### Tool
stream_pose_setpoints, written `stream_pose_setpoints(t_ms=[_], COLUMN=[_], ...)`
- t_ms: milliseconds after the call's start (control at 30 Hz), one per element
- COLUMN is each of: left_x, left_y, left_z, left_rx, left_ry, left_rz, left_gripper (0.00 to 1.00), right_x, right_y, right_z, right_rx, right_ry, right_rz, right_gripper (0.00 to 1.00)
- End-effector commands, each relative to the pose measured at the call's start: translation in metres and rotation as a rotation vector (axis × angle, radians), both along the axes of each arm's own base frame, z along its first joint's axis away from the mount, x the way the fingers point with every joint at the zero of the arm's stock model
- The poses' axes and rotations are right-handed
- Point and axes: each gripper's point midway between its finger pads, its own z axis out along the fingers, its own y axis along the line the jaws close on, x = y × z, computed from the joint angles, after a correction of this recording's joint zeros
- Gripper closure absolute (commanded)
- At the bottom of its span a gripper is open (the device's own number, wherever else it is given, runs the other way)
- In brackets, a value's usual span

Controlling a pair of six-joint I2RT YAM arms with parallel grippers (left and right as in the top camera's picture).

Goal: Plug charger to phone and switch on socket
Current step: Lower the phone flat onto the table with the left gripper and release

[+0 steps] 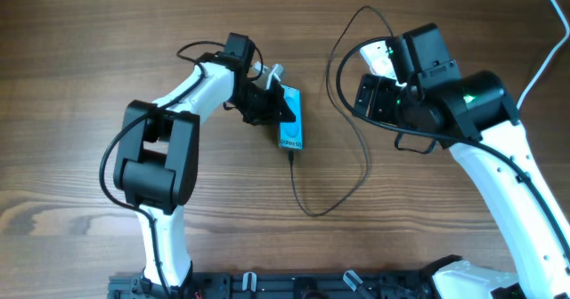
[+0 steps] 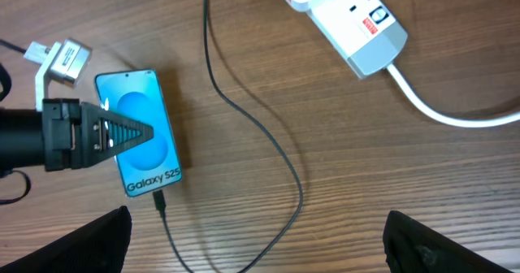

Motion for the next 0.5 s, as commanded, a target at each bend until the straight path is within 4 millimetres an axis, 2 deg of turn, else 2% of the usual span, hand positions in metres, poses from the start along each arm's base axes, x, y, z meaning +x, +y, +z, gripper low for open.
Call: stream_pose_setpoints(t_ms=[0,200,300,367,467], left_x=[-0.002,0.004,0.005,0.005,0.009], left_y=[-0.006,0.008,0.021,0.022,0.027], left_z=[-0.005,-0.018,-0.027,-0.027,-0.031], left_rx=[0.007,0.117,0.212,0.215,0.253], left_ry=[-0.023,-0.049,-0.046,-0.048,-0.064], left_rz=[-0.031,-0.015,0.012,0.012,0.018], left_gripper=[0.92,0.90,0.85,0.78,0.73], right_x=[0.003,0.003,0.004,0.004,0.004], right_y=[0.004,0.007,0.008,0.008,0.008], right_z=[0.002,0.002,0.002,0.002,0.002], right_rx=[0.031,0.042,0.049,0.049,0.049], right_ry=[0.001,0.001,0.001,0.001,0.001], right_rz=[-0.010,-0.005,0.001,0.001,0.001], right_gripper=[0.01,0.01,0.00,0.00,0.01])
